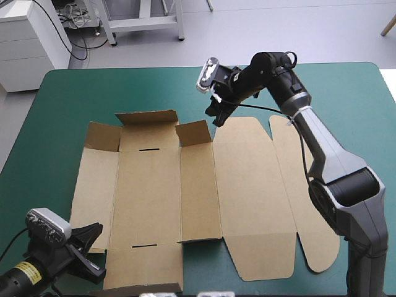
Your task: Fold the box
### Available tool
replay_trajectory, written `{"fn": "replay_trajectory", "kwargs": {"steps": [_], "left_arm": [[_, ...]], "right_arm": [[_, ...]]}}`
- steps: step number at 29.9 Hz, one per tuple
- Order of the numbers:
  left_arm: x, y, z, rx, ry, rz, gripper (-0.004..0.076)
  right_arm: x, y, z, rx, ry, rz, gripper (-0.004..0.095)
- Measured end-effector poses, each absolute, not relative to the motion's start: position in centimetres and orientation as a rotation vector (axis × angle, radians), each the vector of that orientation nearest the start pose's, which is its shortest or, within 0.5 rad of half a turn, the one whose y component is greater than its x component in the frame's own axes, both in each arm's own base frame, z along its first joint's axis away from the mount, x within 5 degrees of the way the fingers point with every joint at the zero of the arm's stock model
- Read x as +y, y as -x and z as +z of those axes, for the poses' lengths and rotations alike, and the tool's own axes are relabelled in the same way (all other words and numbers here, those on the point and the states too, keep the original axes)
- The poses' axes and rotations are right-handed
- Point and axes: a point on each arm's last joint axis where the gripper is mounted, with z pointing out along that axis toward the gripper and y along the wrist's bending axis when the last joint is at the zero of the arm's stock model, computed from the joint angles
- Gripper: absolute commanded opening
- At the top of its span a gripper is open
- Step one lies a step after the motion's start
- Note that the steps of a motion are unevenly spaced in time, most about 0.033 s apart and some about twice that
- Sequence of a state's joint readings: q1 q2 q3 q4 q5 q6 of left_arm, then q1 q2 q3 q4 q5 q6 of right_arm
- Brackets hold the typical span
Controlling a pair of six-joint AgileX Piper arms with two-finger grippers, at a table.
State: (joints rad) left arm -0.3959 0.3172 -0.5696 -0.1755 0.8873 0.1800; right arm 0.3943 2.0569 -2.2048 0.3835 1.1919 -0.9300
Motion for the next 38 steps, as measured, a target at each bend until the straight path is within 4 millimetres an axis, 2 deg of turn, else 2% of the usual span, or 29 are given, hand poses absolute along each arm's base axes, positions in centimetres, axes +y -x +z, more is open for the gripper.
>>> {"fn": "replay_trajectory", "kwargs": {"steps": [5,6,17,23,26,32,38], "left_arm": [[-3.1,-4.1,30.6,2.047,-0.567,-0.341,-0.0008],[-3.1,-4.1,30.6,2.047,-0.567,-0.341,-0.0008],[-3.1,-4.1,30.6,2.047,-0.567,-0.342,-0.0008],[-3.1,-4.1,30.6,2.057,-0.534,-0.362,-0.0008],[-3.1,-4.1,30.6,2.059,-0.528,-0.365,-0.0008],[-3.1,-4.4,30.8,2.076,-0.491,-0.366,-0.0008],[-3.5,-6.5,32.4,2.129,-0.486,-0.311,-0.0008]], "right_arm": [[17.4,-40.4,39.3,2.084,1.213,0.267,0.0001],[16.9,-40.4,39.6,2.113,1.158,0.263,-0.0018],[10.5,-41.1,41.3,2.324,0.669,0.084,-0.0016],[7.7,-39.1,42.7,2.354,0.538,0.057,-0.0016],[6.5,-37.7,42.0,2.406,0.515,0.049,-0.0016],[4.5,-34.5,38.9,2.553,0.495,0.037,-0.0016],[3.9,-30.2,37.3,2.619,0.523,0.045,-0.0016]]}}
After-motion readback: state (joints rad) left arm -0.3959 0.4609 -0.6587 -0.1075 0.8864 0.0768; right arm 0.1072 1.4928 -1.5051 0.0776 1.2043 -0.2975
